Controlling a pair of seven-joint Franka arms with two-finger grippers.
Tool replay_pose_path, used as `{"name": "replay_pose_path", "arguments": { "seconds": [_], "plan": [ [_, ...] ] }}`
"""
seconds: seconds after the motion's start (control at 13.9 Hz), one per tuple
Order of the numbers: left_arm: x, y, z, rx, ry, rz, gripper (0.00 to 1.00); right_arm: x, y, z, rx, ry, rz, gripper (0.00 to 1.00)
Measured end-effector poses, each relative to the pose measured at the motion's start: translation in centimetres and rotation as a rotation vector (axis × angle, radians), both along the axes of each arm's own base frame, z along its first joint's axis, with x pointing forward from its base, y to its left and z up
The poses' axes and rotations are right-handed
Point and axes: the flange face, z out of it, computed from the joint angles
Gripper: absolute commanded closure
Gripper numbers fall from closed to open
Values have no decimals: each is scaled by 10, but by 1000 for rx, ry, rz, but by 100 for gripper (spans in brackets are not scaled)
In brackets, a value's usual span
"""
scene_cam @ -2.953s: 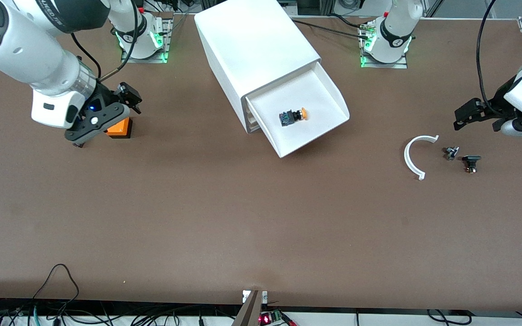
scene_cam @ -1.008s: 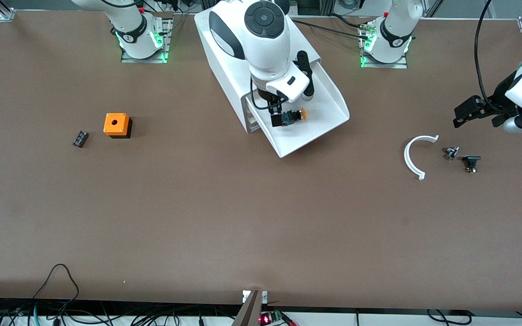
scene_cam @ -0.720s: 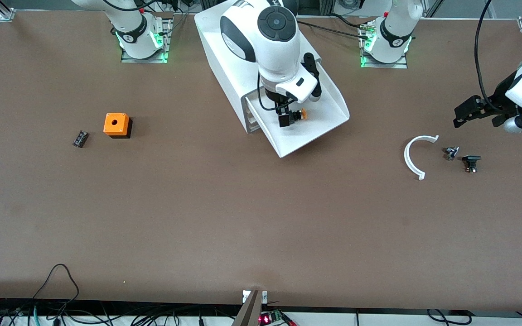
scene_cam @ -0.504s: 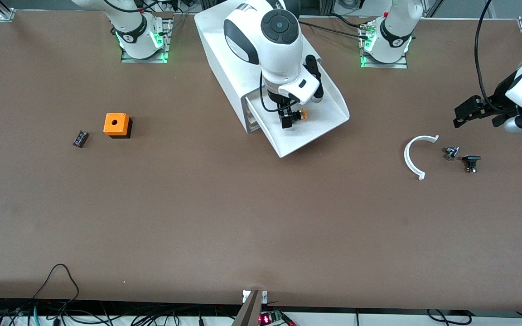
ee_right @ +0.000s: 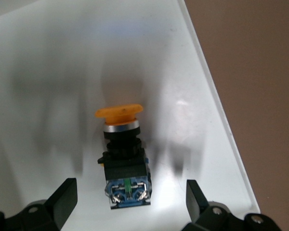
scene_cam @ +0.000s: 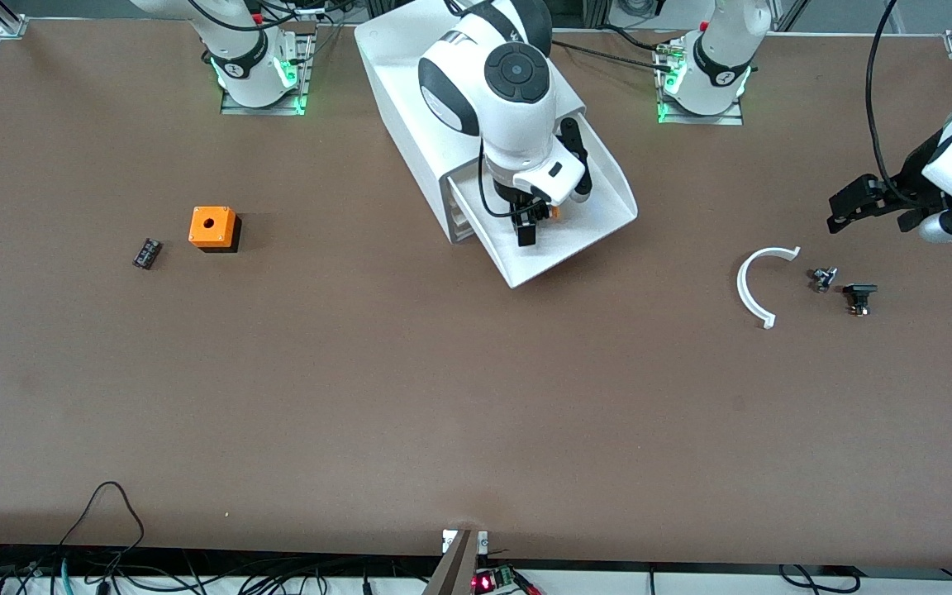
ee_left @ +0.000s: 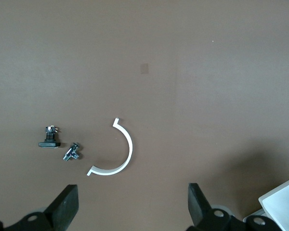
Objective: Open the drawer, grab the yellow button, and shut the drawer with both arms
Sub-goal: 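Lower the right gripper and grasp the yellow mushroom button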
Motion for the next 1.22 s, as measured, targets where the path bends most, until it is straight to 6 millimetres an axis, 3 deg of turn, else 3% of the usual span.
{"name": "replay_pose_path", "arguments": {
  "seconds": [0.22, 0.5, 0.94, 1.22],
  "plan": [
    [0, 0, 0, 0, 0, 0, 0, -2, 4, -8, -3, 0, 5, 0],
    [0, 0, 2, 0, -4, 0, 0, -2, 6, -13, -4, -1, 5, 28],
    [0, 0, 3, 0, -6, 0, 0, -3, 6, -13, -5, -1, 5, 60],
    [0, 0, 3, 0, -5, 0, 0, -5, 8, -13, -3, -3, 10, 71]
  ]
}}
